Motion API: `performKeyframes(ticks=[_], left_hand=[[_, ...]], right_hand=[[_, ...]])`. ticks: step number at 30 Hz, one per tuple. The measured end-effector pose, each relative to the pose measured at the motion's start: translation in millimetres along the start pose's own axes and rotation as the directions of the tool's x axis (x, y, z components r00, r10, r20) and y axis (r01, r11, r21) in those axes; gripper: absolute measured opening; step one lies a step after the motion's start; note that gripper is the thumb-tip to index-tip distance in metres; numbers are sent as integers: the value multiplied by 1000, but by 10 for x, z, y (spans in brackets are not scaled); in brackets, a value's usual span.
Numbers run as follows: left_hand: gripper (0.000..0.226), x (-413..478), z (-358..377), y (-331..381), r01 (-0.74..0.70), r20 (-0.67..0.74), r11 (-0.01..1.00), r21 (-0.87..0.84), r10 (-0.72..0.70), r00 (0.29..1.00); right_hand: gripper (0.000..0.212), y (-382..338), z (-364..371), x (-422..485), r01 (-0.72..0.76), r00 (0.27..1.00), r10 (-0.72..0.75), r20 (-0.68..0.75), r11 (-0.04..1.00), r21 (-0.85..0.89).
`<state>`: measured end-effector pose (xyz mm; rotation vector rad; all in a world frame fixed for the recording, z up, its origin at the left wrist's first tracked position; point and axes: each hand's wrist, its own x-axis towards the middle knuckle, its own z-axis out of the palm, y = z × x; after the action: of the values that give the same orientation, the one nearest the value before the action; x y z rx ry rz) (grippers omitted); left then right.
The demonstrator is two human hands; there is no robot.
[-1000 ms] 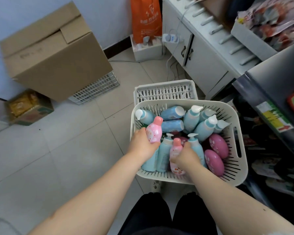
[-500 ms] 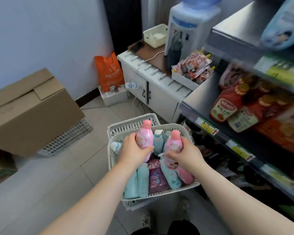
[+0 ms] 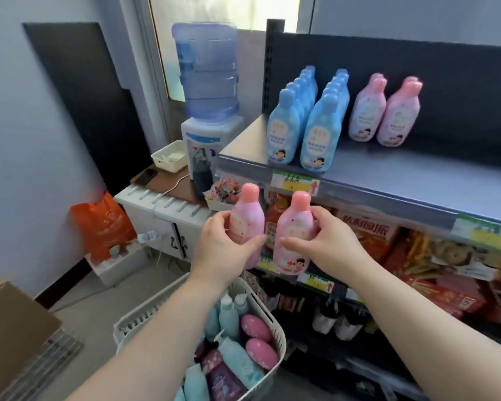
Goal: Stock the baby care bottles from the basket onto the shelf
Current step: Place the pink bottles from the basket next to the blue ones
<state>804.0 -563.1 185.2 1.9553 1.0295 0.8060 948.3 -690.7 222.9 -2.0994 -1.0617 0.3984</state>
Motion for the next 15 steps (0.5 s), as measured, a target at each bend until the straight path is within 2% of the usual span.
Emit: performKeyframes(ticks=[6,15], left_hand=[[62,112,263,796,-189,26,979,-76,191,981],[56,379,900,1666,-326,36,943,-66,328,944]], right_hand=[[39,-39,-843,20,22,985,-12,-169,998,56],[40,308,-1854,418,12,939,5,-343,999,46]])
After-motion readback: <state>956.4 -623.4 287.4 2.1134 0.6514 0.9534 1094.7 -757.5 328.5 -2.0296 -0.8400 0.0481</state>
